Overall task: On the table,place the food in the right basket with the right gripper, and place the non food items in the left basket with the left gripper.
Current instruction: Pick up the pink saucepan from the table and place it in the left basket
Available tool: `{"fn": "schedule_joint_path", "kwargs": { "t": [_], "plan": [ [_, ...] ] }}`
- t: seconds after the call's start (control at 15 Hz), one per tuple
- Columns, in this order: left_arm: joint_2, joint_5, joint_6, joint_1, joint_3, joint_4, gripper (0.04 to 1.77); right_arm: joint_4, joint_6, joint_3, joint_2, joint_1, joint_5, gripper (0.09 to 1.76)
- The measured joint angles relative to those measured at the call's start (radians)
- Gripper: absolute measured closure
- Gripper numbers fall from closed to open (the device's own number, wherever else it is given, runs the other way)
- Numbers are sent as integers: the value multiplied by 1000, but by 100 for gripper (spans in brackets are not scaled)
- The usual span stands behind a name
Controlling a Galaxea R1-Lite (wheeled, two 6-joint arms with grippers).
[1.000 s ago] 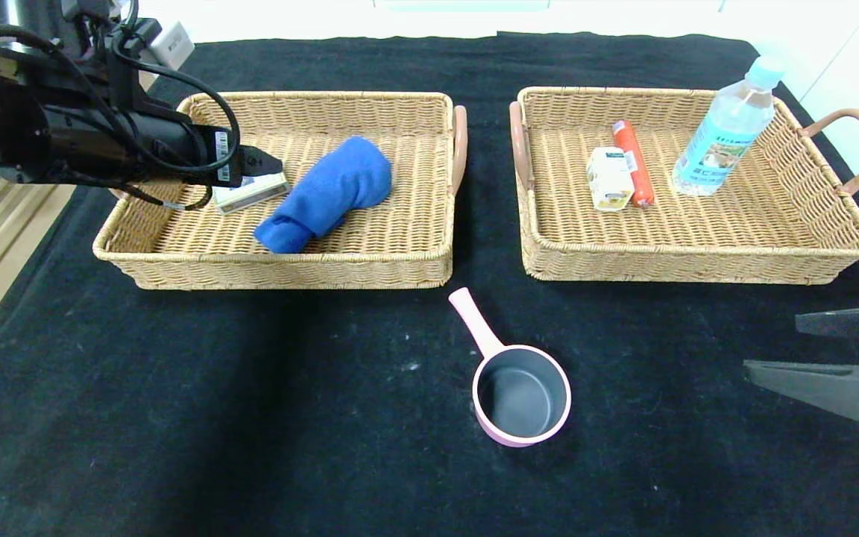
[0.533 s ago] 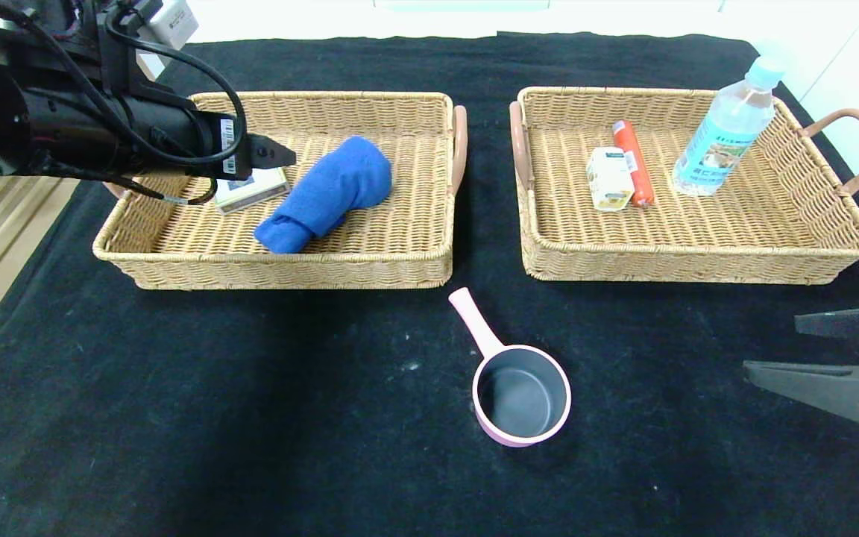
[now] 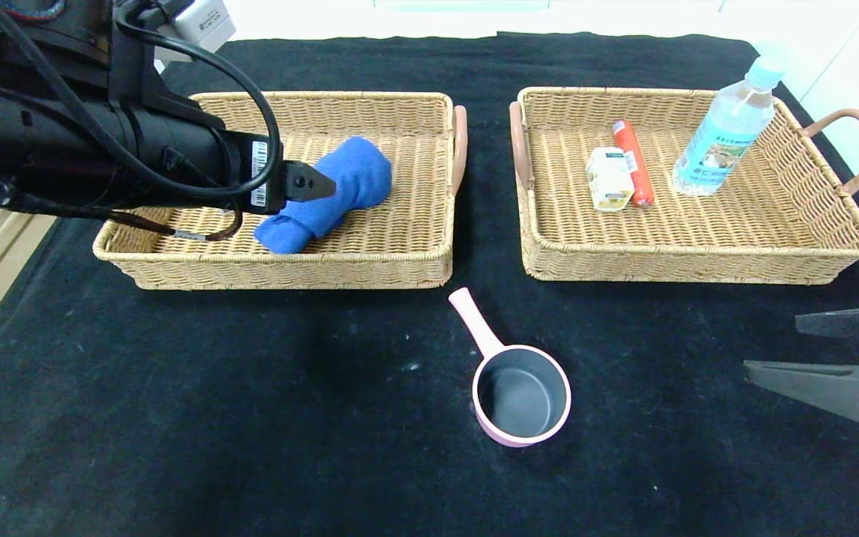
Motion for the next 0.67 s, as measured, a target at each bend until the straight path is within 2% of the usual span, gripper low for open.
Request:
{"fn": "schedule_joint_path", "kwargs": {
  "t": [0.27,0.47,0.67],
  "plan": [
    [-25,75,-114,-127,18,85,11,0,1,-1,-3,0,0,14],
    [-24,89,-226,-208,17,176,11,0,1,-1,-3,0,0,14],
    [-1,94,-314,-271,23,206,10,-1,1,-2,-3,0,-1,14]
  ]
}}
